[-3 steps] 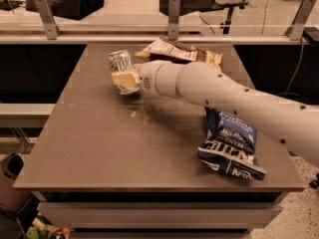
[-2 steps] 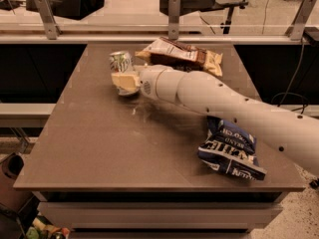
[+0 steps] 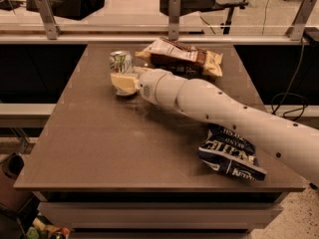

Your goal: Place 7up can upright

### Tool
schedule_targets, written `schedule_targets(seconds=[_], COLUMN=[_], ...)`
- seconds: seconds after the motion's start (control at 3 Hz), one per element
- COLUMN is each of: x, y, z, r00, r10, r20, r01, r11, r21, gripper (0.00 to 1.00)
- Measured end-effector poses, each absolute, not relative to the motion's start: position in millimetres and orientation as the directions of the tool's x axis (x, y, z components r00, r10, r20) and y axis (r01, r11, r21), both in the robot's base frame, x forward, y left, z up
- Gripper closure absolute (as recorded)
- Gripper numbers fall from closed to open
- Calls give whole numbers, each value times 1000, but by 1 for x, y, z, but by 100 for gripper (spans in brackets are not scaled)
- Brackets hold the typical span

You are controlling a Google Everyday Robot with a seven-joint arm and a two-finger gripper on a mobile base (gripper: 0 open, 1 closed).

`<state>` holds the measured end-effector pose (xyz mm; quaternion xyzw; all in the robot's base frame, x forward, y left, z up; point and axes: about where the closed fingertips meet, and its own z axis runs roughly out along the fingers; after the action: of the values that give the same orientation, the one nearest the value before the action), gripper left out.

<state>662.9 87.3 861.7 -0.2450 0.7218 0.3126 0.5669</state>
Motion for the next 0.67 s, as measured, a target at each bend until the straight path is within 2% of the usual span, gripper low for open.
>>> schedule_targets(seconds=[0.67], x=[663], y=[88], z=[860], r00=[-238], r10=[13], r20=[-971], r01=[-707], r11=[683], r21=[183], gripper=[100])
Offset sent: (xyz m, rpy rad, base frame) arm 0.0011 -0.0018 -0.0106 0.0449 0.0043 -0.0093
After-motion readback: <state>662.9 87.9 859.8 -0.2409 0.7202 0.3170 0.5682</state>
